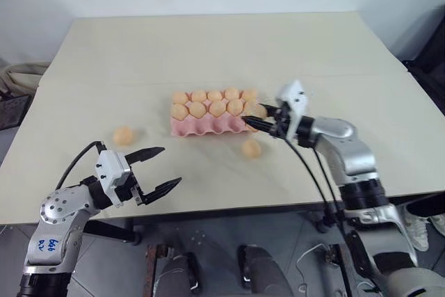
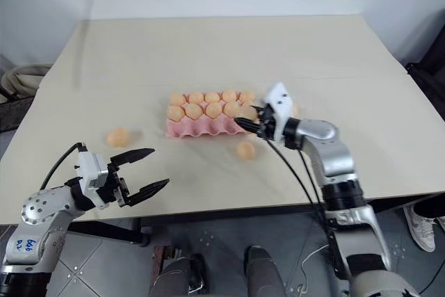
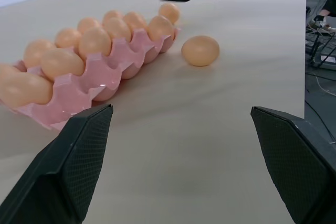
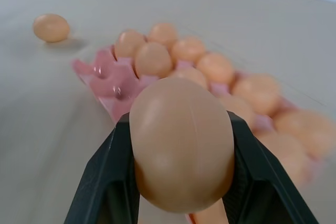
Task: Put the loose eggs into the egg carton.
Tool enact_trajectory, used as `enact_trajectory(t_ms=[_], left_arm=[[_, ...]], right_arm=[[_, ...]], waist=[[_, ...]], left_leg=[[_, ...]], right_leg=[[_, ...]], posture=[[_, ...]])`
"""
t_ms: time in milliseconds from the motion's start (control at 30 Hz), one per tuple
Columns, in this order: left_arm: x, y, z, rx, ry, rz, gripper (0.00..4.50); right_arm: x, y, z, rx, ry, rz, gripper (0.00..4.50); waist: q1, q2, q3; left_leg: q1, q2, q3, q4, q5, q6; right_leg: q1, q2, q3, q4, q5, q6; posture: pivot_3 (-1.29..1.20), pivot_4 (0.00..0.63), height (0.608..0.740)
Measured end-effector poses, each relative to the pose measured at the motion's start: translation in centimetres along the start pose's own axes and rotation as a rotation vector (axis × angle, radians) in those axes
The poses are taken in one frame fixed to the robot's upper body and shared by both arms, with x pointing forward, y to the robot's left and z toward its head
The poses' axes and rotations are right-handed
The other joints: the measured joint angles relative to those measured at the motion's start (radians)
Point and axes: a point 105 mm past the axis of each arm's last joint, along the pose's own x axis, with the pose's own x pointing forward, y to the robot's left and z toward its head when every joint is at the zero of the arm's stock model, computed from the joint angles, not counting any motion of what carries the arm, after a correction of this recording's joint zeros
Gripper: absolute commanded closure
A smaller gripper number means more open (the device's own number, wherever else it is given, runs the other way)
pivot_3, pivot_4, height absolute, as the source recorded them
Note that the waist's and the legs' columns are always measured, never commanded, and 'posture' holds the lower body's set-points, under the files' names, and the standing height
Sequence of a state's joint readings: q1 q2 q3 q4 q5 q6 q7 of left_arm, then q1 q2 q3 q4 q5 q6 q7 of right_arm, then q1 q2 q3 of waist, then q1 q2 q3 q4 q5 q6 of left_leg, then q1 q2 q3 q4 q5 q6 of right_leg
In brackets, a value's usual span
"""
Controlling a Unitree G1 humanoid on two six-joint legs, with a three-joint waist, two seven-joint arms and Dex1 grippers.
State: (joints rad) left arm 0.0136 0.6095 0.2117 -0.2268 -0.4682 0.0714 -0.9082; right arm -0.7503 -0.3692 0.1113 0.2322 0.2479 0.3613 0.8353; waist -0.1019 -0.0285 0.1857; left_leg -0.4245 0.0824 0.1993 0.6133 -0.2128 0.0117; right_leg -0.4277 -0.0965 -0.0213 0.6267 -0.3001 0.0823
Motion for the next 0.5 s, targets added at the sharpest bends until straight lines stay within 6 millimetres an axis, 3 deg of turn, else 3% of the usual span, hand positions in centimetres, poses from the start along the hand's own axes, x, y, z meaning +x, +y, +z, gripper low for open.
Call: enact_trajectory(t_ms=[100,233,367,500], left_arm=[[0.0,0.1,0.0,0.001,-0.001,0.011,0.00],[-0.1,0.0,-0.1,-0.005,-0.002,0.025,0.00],[0.0,-0.2,0.3,0.008,-0.010,0.024,0.00],[0.1,-0.3,0.4,0.014,-0.014,0.022,0.00]], right_arm=[[1.2,-0.9,-0.4,0.002,0.022,-0.047,2.91],[1.9,-1.1,-1.7,0.005,0.056,-0.060,1.64],[1.8,-0.9,-1.8,0.009,0.053,-0.044,0.15],[0.3,-0.5,-0.7,-0.006,0.008,-0.014,0.03]], waist=[[0.005,0.000,0.000],[0.005,0.000,0.000],[0.005,0.000,0.000],[0.006,0.000,0.000]], left_leg=[[-0.001,0.000,0.002,-0.001,0.000,-0.001],[-0.001,0.001,0.003,-0.001,-0.001,-0.003],[-0.001,0.001,0.003,-0.001,-0.001,-0.003],[-0.001,0.002,0.003,-0.001,-0.003,0.000]], right_leg=[[-0.001,-0.001,-0.003,-0.001,0.000,0.000],[-0.001,-0.001,-0.005,-0.001,0.000,0.001],[-0.001,-0.001,-0.007,-0.001,0.000,0.001],[-0.001,-0.001,-0.007,0.000,0.000,0.001]], posture=[[0.00,0.150,0.740],[0.00,0.150,0.740],[0.00,0.150,0.740],[0.00,0.150,0.740]])
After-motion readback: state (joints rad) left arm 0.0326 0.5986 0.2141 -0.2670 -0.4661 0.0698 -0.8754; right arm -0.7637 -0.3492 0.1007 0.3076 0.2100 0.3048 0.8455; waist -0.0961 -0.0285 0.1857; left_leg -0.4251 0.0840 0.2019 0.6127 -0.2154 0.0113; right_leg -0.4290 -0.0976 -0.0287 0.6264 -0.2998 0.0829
